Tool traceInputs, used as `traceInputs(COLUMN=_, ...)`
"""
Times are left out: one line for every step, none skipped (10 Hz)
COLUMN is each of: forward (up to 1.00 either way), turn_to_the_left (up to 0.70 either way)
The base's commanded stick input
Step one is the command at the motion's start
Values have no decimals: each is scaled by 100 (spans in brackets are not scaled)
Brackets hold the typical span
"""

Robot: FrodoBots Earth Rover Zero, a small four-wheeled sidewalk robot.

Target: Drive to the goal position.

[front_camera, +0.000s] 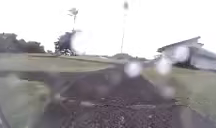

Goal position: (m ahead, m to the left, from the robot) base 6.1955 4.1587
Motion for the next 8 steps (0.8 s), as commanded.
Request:
traceInputs(forward=100, turn_to_the_left=0)
traceInputs(forward=100, turn_to_the_left=0)
traceInputs(forward=100, turn_to_the_left=0)
traceInputs(forward=100, turn_to_the_left=0)
traceInputs(forward=100, turn_to_the_left=0)
traceInputs(forward=100, turn_to_the_left=0)
traceInputs(forward=100, turn_to_the_left=0)
traceInputs(forward=100, turn_to_the_left=0)
